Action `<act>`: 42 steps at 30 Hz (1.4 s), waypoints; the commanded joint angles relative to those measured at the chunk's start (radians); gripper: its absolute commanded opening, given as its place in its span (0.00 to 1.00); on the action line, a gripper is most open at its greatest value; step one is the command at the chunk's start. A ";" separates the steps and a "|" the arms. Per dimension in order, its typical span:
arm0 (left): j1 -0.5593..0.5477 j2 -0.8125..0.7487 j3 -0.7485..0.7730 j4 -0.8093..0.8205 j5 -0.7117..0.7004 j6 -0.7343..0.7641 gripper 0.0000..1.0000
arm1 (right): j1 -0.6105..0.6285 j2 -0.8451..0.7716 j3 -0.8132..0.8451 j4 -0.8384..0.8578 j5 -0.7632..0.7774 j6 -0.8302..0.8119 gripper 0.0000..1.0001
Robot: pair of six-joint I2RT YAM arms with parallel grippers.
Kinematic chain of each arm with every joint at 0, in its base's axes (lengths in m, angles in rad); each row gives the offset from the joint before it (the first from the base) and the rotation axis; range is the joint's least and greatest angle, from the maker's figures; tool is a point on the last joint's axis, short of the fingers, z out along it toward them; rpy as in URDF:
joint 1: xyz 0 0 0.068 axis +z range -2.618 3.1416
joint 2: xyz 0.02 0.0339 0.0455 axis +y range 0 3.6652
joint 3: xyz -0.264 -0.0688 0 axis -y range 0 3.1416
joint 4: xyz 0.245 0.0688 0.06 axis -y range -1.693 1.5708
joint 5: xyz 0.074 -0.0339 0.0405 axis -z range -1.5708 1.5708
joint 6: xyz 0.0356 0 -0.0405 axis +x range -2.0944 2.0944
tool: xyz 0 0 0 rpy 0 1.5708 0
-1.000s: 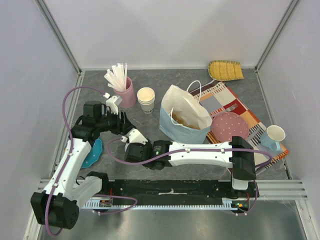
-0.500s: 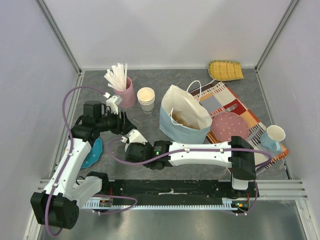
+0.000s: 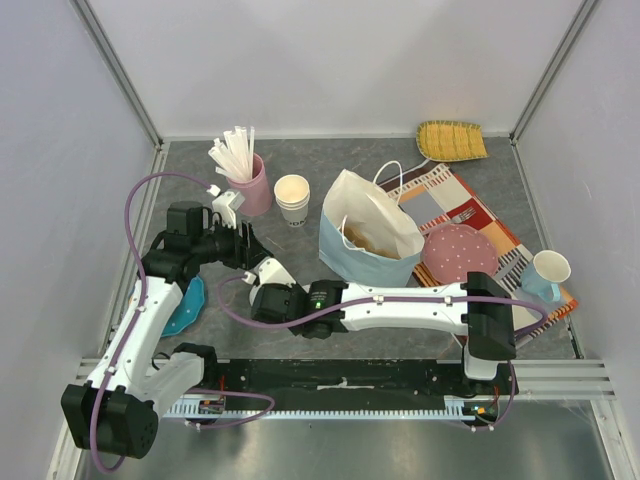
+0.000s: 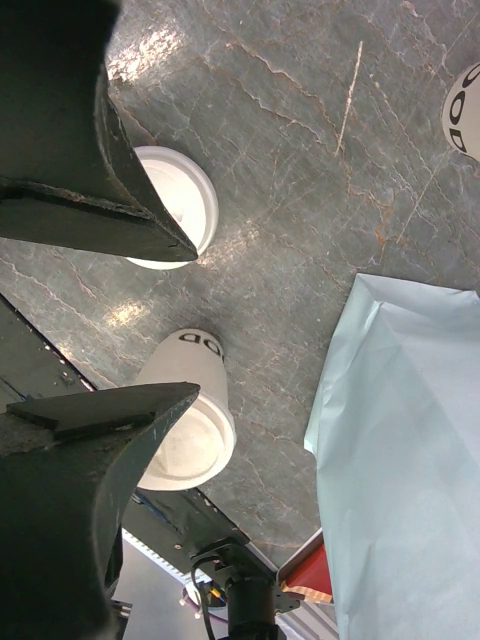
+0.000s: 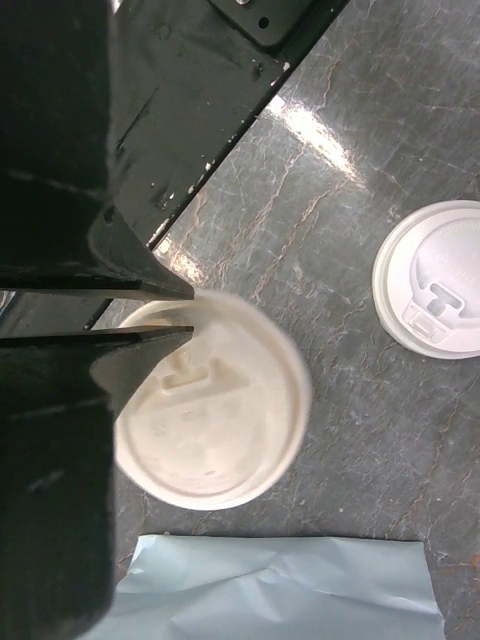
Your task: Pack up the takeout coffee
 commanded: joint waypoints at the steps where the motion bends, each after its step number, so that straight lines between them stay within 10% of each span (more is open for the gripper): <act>1: 0.004 -0.004 0.009 0.026 0.028 -0.024 0.58 | -0.004 -0.048 -0.004 -0.010 -0.009 -0.001 0.09; 42: 0.006 0.011 0.024 0.025 0.034 -0.010 0.57 | -0.007 -0.112 0.082 -0.010 -0.063 -0.216 0.00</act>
